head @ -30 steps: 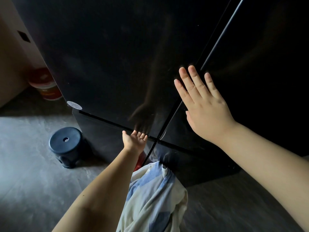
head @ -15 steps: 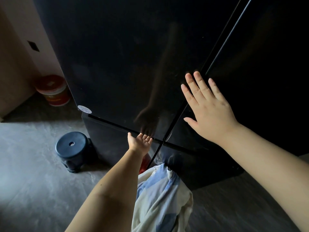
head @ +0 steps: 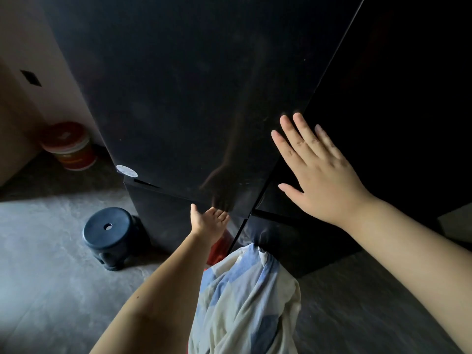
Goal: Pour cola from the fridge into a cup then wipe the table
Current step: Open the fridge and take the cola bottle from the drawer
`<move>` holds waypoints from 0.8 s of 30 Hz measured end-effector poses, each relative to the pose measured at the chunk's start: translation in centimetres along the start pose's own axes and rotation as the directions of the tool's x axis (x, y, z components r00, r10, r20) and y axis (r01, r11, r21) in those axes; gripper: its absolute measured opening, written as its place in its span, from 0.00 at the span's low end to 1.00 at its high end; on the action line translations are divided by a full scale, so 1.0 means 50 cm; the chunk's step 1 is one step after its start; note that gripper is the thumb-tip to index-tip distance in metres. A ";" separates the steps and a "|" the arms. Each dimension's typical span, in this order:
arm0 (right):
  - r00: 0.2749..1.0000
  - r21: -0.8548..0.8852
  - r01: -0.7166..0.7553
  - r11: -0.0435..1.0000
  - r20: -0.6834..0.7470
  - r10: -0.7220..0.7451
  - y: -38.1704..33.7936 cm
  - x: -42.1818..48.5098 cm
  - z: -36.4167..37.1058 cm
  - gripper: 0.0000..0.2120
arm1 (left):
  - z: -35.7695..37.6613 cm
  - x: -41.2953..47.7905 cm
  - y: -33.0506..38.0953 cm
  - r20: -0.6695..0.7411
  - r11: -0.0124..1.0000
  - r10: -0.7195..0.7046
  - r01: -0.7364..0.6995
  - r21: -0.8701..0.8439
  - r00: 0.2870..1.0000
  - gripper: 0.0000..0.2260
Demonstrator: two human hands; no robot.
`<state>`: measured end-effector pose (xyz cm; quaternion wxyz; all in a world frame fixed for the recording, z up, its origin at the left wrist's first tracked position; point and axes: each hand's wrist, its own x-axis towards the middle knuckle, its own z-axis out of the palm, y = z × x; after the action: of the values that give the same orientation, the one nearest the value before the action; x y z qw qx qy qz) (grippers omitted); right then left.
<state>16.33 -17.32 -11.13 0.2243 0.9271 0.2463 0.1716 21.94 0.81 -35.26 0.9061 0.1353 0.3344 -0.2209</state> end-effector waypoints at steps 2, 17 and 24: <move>0.989 0.197 -0.049 0.979 -0.130 0.076 -0.011 -0.008 0.003 0.36 | 0.003 -0.004 0.000 -0.017 1.000 0.003 -0.003 0.004 1.000 0.37; 0.860 0.892 -0.394 0.220 0.273 0.430 -0.101 0.005 0.077 0.40 | 0.083 -0.114 0.053 -0.178 0.854 0.100 0.007 0.520 0.979 0.26; 0.854 0.913 -0.379 0.151 0.282 0.436 -0.115 0.006 0.078 0.41 | 0.285 -0.345 0.150 0.707 -0.687 0.519 -0.257 0.679 0.480 0.09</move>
<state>16.07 -14.01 -17.21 -0.4324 0.8981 0.0450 0.0665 21.71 7.06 -12.49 0.3285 0.9357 -0.0314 0.1248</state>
